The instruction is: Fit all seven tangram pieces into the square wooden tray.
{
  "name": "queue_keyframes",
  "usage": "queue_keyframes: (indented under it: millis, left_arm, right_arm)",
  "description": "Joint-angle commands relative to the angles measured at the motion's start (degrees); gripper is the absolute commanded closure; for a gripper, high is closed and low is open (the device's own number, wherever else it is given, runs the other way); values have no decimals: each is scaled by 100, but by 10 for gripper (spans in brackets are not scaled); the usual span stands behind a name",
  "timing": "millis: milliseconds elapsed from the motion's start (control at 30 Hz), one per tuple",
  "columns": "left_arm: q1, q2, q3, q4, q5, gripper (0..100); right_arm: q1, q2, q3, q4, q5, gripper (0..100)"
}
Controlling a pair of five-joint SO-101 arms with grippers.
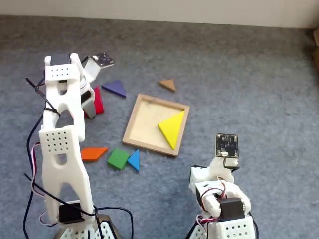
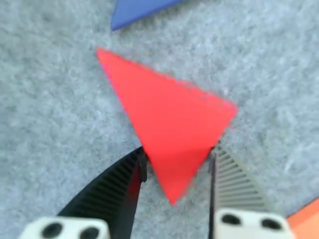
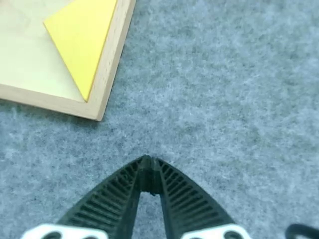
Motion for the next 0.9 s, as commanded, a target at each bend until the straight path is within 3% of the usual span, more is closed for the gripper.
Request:
queue_keyframes:
  millis: [0, 267, 533, 867]
  left_arm:
    - [-31, -66, -66, 53, -18, 819]
    - [40, -277, -84, 316, 97, 818]
    - [198, -549, -110, 290, 1486, 685]
    - [391, -119, -110, -466, 2312, 684]
  right_arm:
    - [110, -92, 673, -119, 44, 994]
    - [110, -92, 673, -119, 44, 994]
    - [110, -92, 673, -119, 44, 994]
    - [110, -92, 673, -119, 44, 994]
